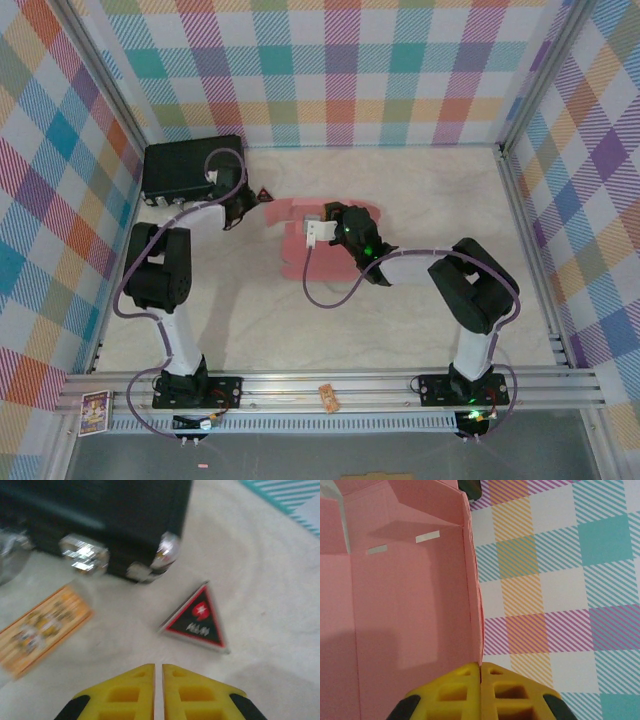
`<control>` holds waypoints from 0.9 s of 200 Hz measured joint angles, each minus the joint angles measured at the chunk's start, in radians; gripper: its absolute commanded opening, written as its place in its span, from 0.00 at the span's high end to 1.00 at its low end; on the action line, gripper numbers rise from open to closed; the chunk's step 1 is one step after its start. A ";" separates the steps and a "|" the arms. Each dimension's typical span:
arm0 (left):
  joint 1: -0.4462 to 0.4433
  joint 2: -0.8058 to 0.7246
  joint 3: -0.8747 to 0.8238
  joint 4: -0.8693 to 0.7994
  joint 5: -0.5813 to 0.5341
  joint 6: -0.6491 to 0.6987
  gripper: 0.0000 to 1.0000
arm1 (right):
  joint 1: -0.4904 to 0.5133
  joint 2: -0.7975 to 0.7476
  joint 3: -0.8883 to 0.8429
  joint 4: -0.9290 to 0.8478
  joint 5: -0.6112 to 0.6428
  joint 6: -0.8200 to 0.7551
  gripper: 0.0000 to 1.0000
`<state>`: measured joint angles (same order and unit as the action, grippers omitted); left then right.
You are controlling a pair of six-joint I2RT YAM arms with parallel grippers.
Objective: Fold the paper box
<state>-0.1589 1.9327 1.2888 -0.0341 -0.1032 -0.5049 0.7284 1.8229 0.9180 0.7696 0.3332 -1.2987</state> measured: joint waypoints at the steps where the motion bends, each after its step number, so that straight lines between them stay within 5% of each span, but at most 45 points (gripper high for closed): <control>1: 0.000 0.003 0.003 0.001 0.003 0.000 0.89 | 0.000 0.000 0.000 0.000 0.000 0.000 1.00; 68: 0.005 0.095 0.105 0.016 0.320 0.077 0.87 | 0.006 0.019 0.000 0.000 0.009 0.000 1.00; 180: 0.005 0.009 -0.104 0.117 0.692 0.220 0.82 | 0.012 0.047 0.008 0.000 0.042 0.000 1.00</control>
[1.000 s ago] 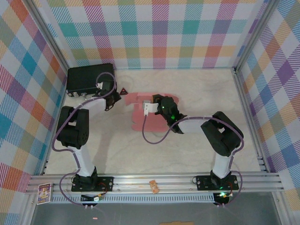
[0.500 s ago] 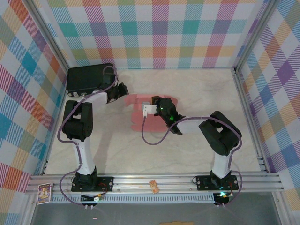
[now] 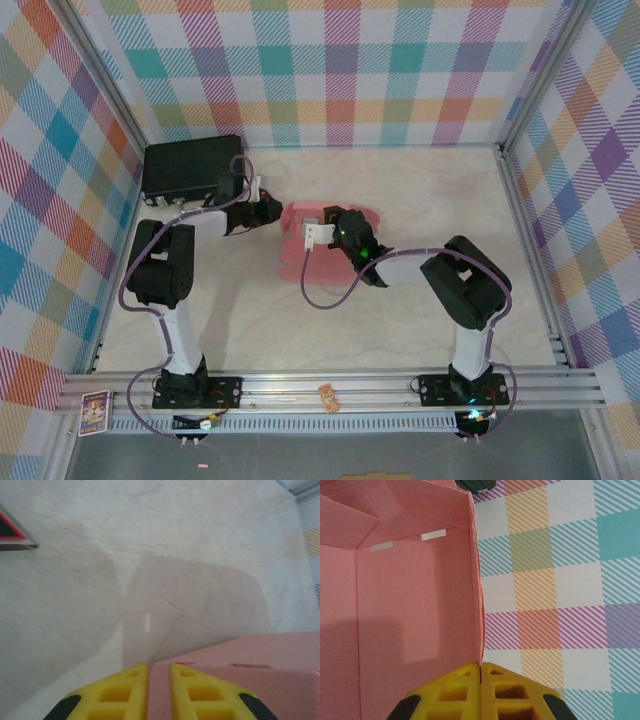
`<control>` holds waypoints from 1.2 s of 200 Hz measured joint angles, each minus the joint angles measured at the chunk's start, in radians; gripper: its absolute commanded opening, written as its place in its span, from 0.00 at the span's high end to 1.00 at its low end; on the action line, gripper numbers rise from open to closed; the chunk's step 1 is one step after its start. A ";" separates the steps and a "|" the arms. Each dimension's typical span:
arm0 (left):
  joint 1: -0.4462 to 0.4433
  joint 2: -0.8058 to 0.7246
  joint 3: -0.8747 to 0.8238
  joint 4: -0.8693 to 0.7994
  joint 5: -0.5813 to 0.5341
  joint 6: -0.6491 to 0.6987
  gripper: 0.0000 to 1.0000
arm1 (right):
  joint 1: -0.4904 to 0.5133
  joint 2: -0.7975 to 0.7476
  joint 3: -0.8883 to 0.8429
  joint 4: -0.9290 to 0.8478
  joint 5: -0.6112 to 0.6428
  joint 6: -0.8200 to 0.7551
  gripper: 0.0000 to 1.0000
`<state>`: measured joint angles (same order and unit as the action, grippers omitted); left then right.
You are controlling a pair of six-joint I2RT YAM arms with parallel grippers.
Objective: Fold the paper box
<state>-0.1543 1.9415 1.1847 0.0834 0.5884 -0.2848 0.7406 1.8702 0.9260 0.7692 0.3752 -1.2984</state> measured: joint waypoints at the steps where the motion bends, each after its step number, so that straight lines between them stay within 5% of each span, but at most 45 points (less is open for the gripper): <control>1: 0.000 -0.001 -0.001 0.001 0.002 0.001 0.81 | 0.000 0.000 0.000 0.000 0.000 0.000 1.00; 105: -0.020 -0.071 -0.105 0.051 0.099 0.127 0.70 | 0.000 0.011 0.019 -0.011 0.015 0.003 1.00; 240: -0.114 -0.151 -0.253 0.222 -0.020 0.320 0.66 | 0.008 0.016 0.024 -0.023 0.037 0.003 1.00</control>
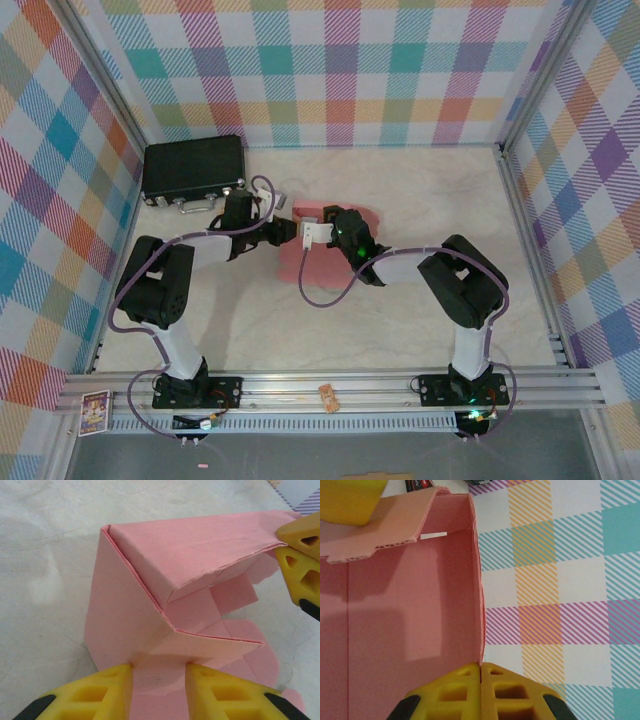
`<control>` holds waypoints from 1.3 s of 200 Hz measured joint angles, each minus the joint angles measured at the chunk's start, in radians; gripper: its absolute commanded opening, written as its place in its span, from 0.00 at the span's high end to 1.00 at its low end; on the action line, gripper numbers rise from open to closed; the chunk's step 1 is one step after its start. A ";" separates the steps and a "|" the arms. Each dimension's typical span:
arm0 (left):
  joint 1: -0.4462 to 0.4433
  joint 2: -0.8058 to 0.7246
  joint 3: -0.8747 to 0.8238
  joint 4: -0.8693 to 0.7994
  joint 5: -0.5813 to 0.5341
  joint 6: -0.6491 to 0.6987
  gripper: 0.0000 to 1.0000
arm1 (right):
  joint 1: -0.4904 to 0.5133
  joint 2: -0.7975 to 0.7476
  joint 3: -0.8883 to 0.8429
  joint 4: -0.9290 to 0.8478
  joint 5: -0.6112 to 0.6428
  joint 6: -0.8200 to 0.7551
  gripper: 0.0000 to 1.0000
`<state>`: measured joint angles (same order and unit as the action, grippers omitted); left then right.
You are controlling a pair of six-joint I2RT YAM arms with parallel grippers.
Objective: Fold the paper box
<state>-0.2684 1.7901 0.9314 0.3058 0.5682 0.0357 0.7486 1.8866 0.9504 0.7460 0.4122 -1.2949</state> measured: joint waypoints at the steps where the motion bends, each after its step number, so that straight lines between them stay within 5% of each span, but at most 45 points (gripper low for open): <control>1: 0.000 0.000 0.000 0.001 -0.001 0.000 0.66 | 0.000 0.000 0.000 0.000 0.000 0.000 1.00; 111: -0.050 0.046 -0.028 0.170 -0.212 -0.021 0.67 | 0.010 0.000 0.003 -0.011 0.006 0.008 1.00; 260: -0.056 0.094 -0.067 0.381 -0.269 -0.095 0.71 | 0.013 0.000 0.032 -0.094 0.003 0.087 1.00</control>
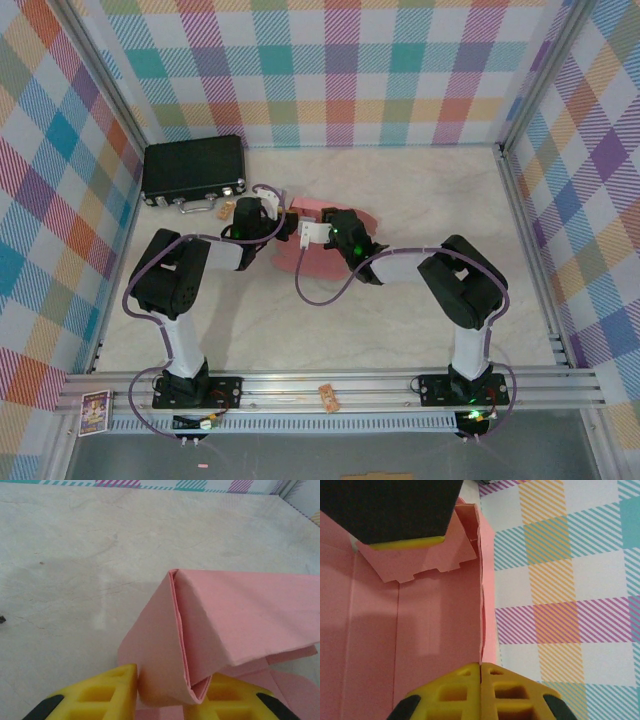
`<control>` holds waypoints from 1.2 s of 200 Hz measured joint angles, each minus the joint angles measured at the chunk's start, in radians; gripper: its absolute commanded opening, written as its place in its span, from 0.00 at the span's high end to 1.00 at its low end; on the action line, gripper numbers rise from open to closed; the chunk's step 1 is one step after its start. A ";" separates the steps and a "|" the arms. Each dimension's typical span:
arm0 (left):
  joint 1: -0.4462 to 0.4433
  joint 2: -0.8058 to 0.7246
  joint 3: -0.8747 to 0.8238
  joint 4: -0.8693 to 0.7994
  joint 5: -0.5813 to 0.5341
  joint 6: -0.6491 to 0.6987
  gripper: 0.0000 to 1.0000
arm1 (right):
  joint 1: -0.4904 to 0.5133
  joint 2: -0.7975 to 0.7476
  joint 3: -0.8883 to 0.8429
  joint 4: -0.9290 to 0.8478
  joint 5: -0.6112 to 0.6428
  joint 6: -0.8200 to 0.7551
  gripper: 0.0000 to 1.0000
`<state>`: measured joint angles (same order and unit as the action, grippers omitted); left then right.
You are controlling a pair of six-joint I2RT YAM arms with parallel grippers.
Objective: Fold the paper box
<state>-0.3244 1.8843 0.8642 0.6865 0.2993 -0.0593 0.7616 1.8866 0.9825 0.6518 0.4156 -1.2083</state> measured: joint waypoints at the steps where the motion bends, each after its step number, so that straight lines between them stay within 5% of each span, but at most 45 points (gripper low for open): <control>1: 0.000 0.000 0.000 0.000 -0.001 0.000 0.71 | 0.000 0.000 0.000 -0.001 0.000 0.000 1.00; 124: -0.006 0.014 0.004 -0.008 -0.013 0.008 0.83 | 0.000 -0.003 0.031 -0.102 -0.013 0.080 0.99; 240: -0.035 0.002 0.010 -0.049 -0.040 0.113 0.89 | 0.006 -0.073 0.035 -0.275 -0.080 0.209 0.59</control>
<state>-0.3592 1.8862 0.8745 0.6376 0.2592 0.0532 0.7673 1.8137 1.0180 0.3763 0.3351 -0.9989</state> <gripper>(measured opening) 0.113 0.361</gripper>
